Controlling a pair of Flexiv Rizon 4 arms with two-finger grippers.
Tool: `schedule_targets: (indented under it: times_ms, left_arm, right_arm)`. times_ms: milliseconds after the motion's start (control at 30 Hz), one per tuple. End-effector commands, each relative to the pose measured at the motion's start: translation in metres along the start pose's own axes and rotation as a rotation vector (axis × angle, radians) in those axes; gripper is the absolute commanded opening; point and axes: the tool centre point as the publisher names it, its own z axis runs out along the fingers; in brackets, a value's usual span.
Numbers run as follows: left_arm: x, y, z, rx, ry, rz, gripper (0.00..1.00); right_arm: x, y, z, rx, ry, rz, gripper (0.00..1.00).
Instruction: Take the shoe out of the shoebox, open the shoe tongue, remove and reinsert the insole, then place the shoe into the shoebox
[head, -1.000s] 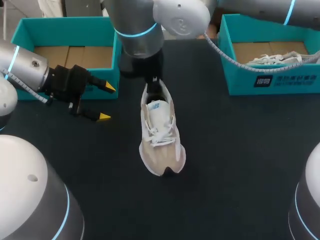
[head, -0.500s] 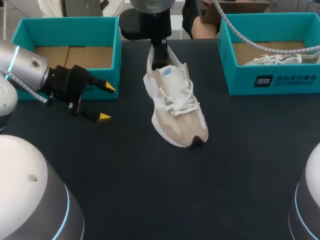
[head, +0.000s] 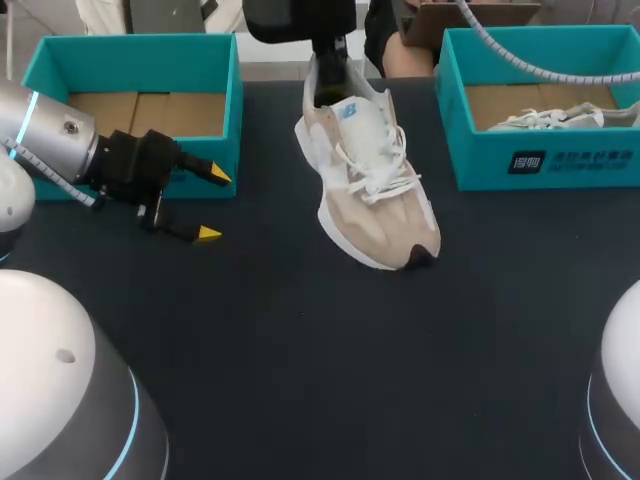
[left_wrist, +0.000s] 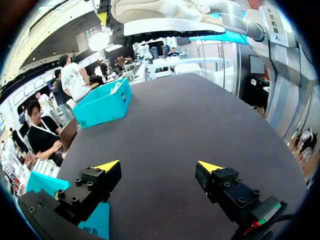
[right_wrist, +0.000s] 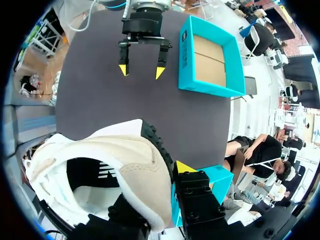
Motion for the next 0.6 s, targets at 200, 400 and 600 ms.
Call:
schedule_targets:
  times_ms: [200, 400, 600]
  left_arm:
    - [0.0, 0.0, 0.0, -0.002, 0.001, 0.0, 1.0]
    - [0.0, 0.0, 0.0, -0.002, 0.001, 0.0, 1.0]
    - [0.0, 0.0, 0.0, -0.002, 0.001, 0.0, 1.0]
  right_arm:
    - [-0.001, 0.0, -0.001, 0.0, 0.002, 0.001, 0.0]
    - [-0.011, -0.023, 0.018, -0.027, 0.011, 0.067, 0.0]
    - [-0.04, -0.073, 0.035, -0.026, 0.023, 0.071, 0.0]
